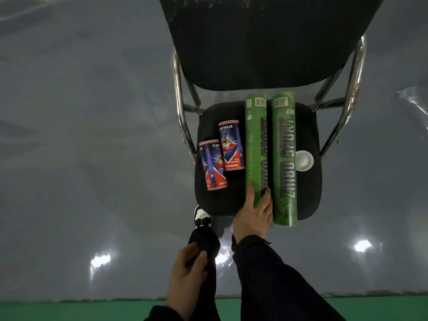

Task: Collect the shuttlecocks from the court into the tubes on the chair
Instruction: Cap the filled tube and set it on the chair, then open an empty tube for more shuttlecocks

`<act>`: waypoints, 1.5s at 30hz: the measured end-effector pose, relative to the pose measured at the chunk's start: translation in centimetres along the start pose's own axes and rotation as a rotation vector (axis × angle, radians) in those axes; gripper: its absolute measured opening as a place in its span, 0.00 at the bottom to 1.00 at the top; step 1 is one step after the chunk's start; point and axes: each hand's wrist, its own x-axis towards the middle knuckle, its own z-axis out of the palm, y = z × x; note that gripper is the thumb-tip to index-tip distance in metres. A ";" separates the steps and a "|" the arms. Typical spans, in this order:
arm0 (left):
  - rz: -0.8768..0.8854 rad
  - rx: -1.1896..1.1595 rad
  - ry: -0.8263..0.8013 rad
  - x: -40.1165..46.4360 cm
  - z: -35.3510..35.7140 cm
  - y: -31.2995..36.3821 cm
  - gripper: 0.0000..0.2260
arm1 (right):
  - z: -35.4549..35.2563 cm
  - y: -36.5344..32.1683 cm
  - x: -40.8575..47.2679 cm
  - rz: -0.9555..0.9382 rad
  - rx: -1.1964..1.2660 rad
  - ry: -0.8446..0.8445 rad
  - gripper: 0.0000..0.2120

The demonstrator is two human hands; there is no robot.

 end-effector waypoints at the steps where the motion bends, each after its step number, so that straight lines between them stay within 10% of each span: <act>1: 0.004 -0.003 0.000 -0.1 -0.3 -0.3 0.09 | 0.0 0.2 0.1 -0.004 0.001 0.006 0.45; 18: 0.206 0.179 -0.396 -6.7 -0.6 9.1 0.08 | -19.0 -0.9 -16.4 0.148 1.106 -0.159 0.45; 25: 0.199 0.321 -0.716 -10.9 -1.8 7.9 0.19 | -22.1 -0.2 -26.9 0.304 1.398 0.077 0.36; 32: 0.016 0.660 -0.990 -19.9 -3.4 -0.2 0.23 | -20.1 4.2 -43.5 0.440 1.557 0.332 0.16; 45: -0.095 1.283 -1.262 -35.7 -14.0 -31.5 0.30 | -3.4 8.9 -80.6 0.920 1.948 1.148 0.12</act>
